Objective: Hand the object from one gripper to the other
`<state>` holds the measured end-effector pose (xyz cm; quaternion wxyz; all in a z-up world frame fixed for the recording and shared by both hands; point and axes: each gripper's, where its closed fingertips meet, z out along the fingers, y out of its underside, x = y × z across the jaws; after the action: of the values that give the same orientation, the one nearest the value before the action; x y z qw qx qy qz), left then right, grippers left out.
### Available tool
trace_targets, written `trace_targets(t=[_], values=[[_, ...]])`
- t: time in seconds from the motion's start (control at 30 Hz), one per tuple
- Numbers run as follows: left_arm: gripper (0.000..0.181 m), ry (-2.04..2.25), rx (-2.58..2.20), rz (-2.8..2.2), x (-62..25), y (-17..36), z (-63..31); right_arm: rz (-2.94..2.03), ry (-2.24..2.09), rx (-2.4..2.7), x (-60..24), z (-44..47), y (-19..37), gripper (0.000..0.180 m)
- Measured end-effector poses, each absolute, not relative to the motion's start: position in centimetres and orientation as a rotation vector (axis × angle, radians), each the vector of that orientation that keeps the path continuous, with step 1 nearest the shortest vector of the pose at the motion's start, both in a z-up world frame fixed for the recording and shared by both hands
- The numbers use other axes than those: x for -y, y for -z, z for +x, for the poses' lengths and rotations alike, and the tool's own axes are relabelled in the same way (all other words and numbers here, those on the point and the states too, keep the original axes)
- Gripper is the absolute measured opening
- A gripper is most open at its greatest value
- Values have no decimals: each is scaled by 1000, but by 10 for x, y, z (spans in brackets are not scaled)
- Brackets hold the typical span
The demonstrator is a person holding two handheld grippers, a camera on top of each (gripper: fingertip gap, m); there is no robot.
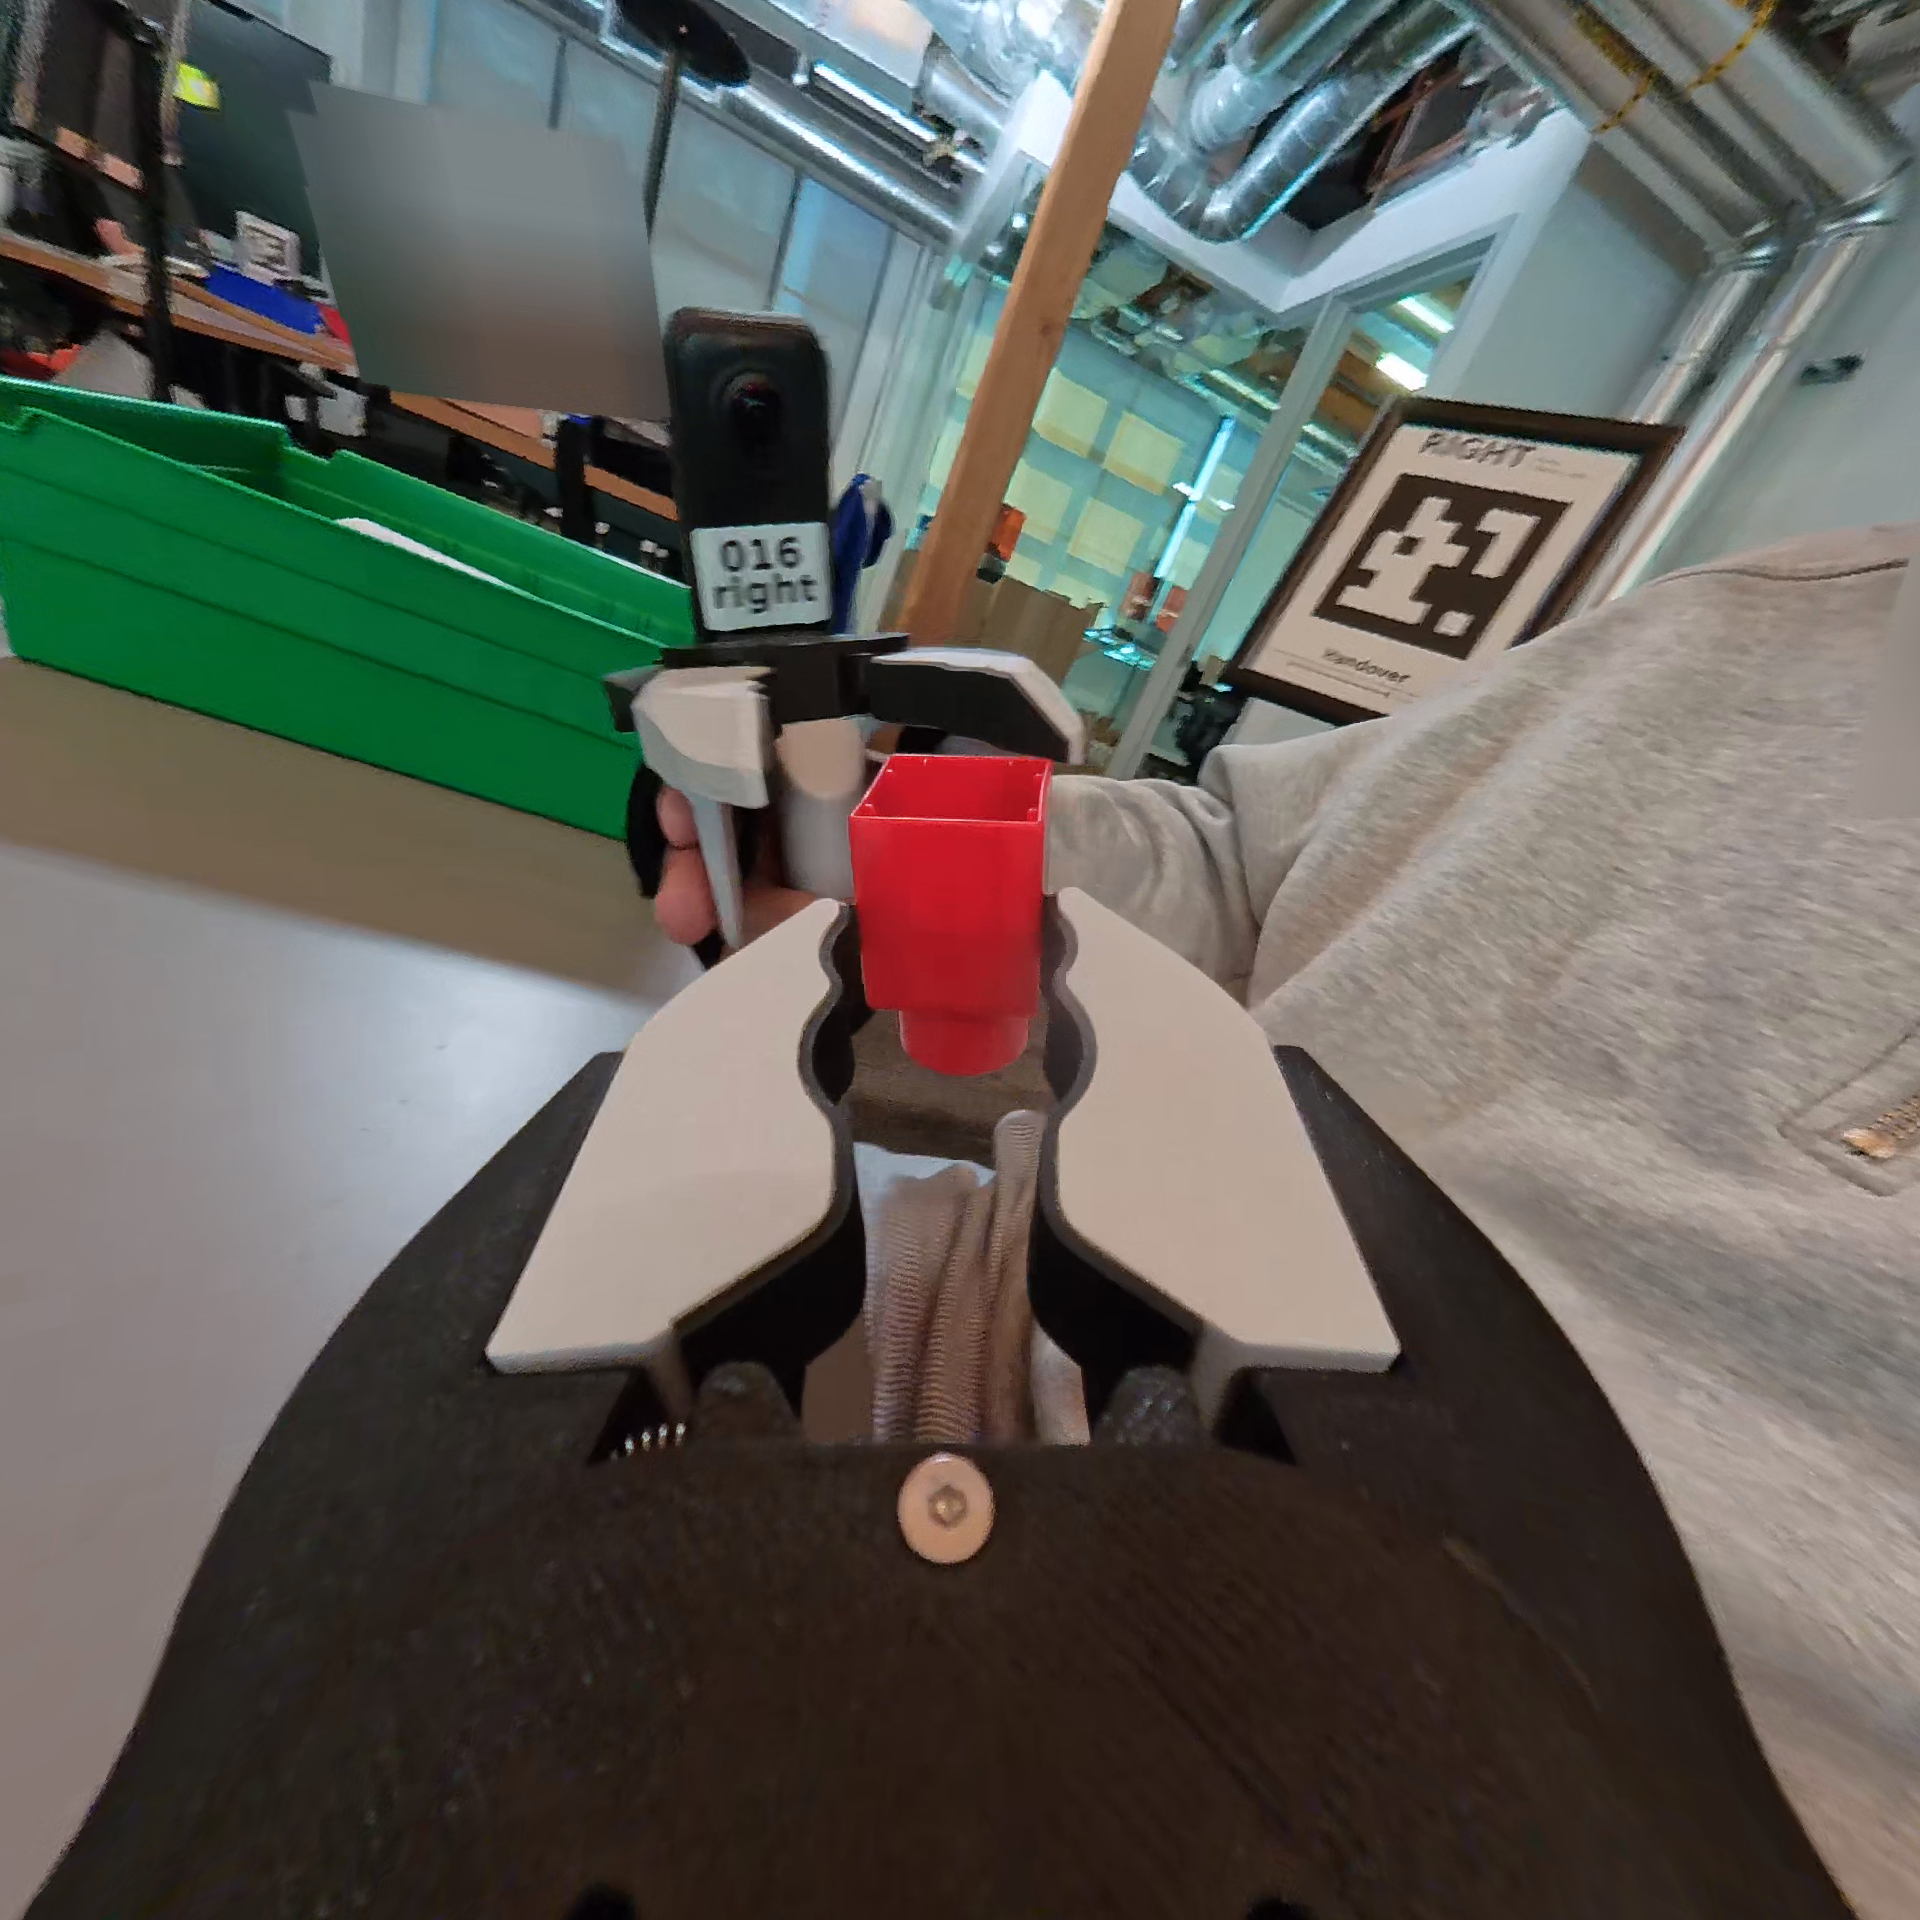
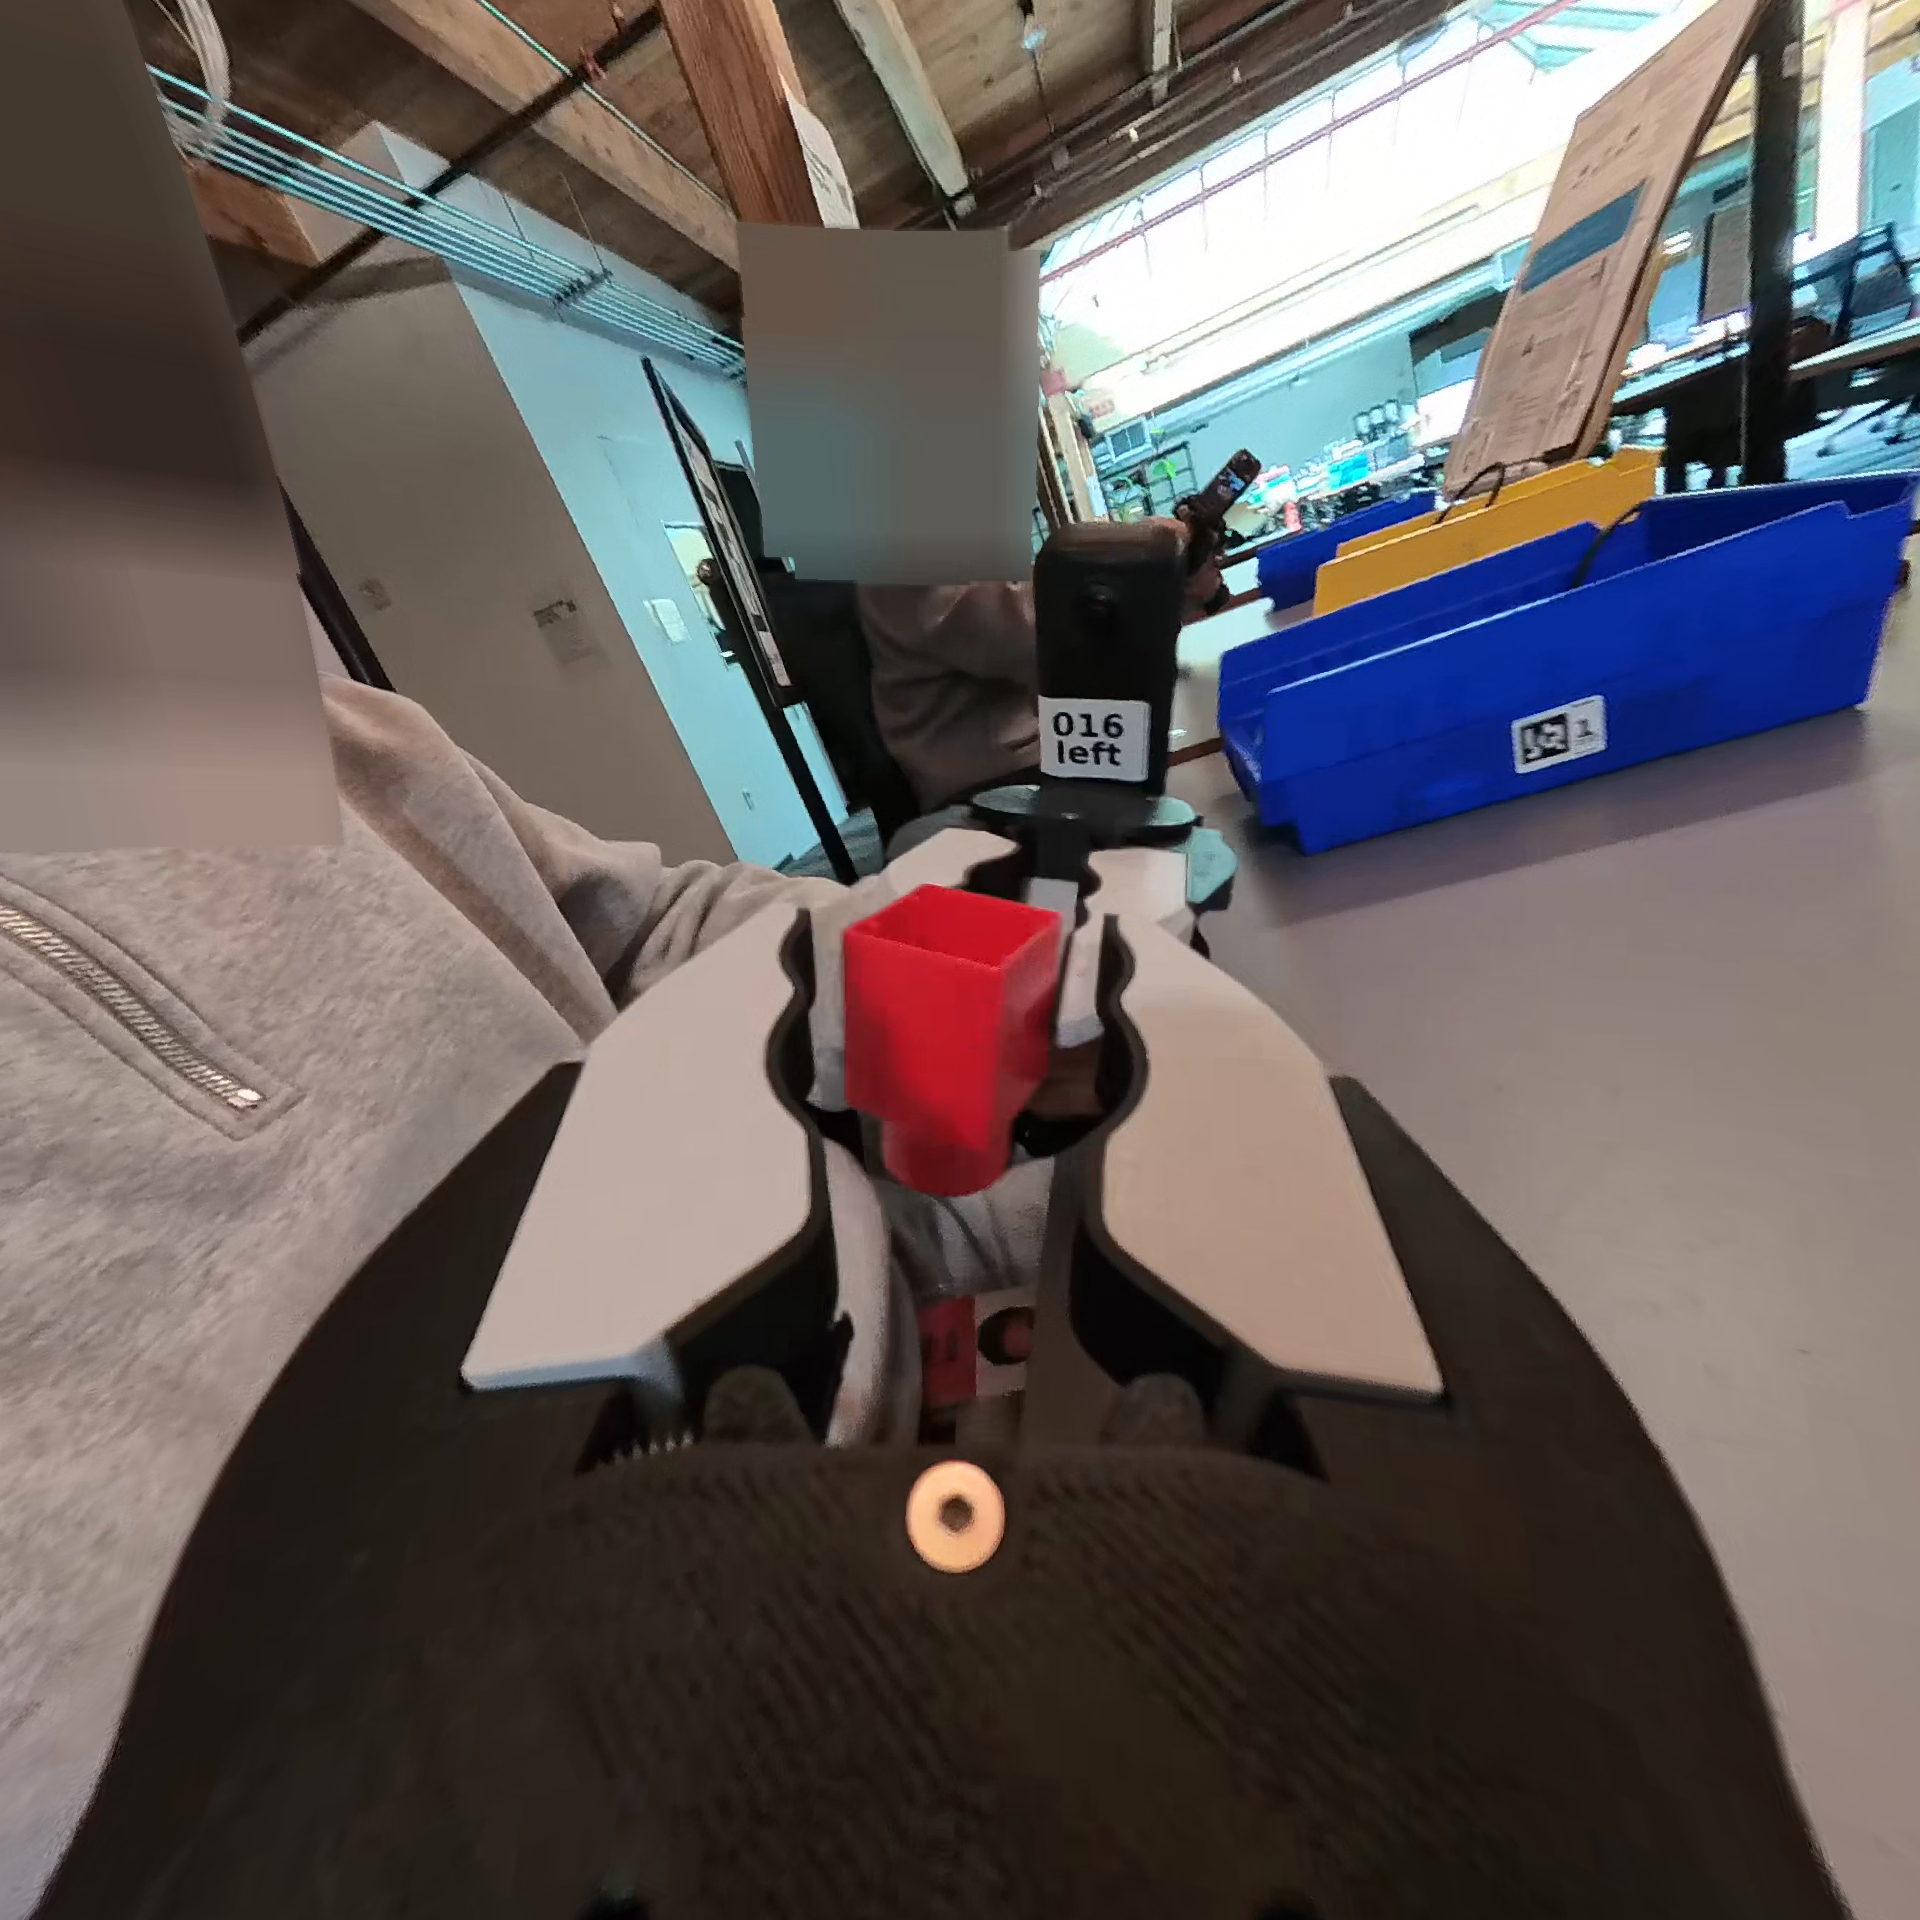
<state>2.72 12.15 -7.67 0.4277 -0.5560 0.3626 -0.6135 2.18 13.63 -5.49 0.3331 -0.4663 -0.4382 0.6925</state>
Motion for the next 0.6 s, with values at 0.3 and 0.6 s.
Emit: trace_targets(t=[0.3,0.6], values=[[33,717,-750,-1587,-184,99,-4,-1498,-1262,984,-193,18,82,49],[33,9,-1042,-1585,-190,125,0,-1693,-957,1081,-185,5,111,52]])
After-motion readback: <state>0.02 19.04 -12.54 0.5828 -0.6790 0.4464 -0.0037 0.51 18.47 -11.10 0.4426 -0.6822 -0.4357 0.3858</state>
